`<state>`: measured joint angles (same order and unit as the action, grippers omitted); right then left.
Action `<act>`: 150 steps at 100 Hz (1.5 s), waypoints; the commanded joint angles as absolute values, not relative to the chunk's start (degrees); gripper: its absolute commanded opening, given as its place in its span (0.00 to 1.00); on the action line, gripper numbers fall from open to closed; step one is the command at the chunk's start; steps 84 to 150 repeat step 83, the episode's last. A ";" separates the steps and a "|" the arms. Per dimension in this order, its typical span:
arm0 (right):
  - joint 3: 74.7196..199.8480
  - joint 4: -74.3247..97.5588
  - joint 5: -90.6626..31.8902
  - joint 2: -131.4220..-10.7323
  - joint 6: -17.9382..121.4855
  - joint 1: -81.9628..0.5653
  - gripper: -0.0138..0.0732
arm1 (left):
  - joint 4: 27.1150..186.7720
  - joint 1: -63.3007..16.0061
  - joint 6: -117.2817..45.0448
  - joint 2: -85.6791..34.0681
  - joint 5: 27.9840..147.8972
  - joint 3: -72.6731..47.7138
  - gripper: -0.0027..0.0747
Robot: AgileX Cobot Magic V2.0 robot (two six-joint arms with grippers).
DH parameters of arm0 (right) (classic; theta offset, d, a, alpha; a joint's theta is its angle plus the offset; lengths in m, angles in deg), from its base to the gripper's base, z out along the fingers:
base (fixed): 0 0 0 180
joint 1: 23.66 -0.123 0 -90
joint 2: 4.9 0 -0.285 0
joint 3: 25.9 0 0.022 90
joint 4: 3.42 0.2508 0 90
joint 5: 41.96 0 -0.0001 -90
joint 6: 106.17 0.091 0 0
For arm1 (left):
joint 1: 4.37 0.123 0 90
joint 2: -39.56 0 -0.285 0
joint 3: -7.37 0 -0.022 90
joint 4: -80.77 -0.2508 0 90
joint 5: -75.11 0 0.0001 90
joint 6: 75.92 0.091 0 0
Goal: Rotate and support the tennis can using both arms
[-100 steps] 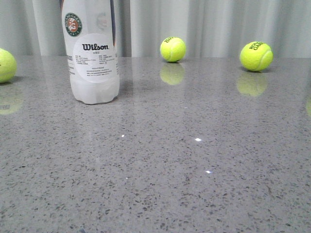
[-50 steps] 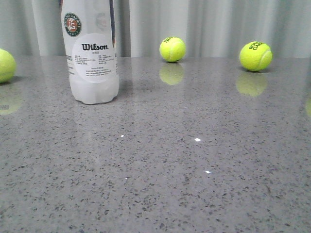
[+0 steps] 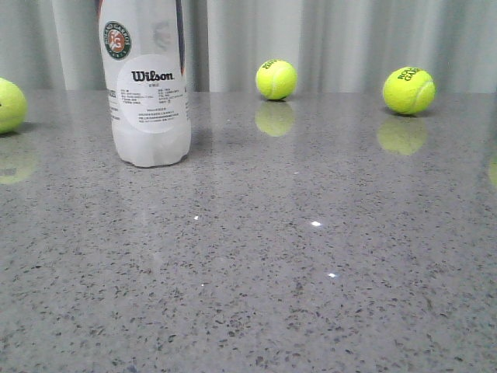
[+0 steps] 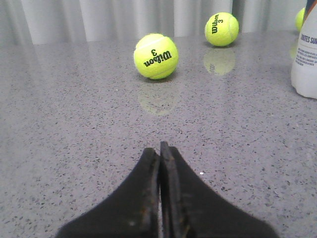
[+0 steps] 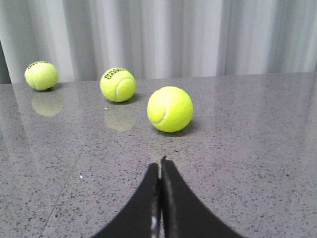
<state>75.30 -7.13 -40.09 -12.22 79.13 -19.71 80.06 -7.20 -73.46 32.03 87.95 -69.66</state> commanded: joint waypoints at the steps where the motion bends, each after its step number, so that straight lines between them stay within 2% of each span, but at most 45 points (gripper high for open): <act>1: 76.34 -6.33 -44.97 -10.72 75.71 -19.49 0.08 | 80.12 -7.10 -73.94 34.34 83.40 -72.41 0.01; 35: 76.34 -5.58 -40.77 -10.72 74.67 -19.49 0.08 | 80.12 -7.10 -73.94 34.34 83.40 -72.41 0.01; 150: 76.34 -5.58 -40.71 -10.72 74.67 -19.49 0.08 | 80.12 -7.10 -73.94 34.34 83.40 -72.41 0.01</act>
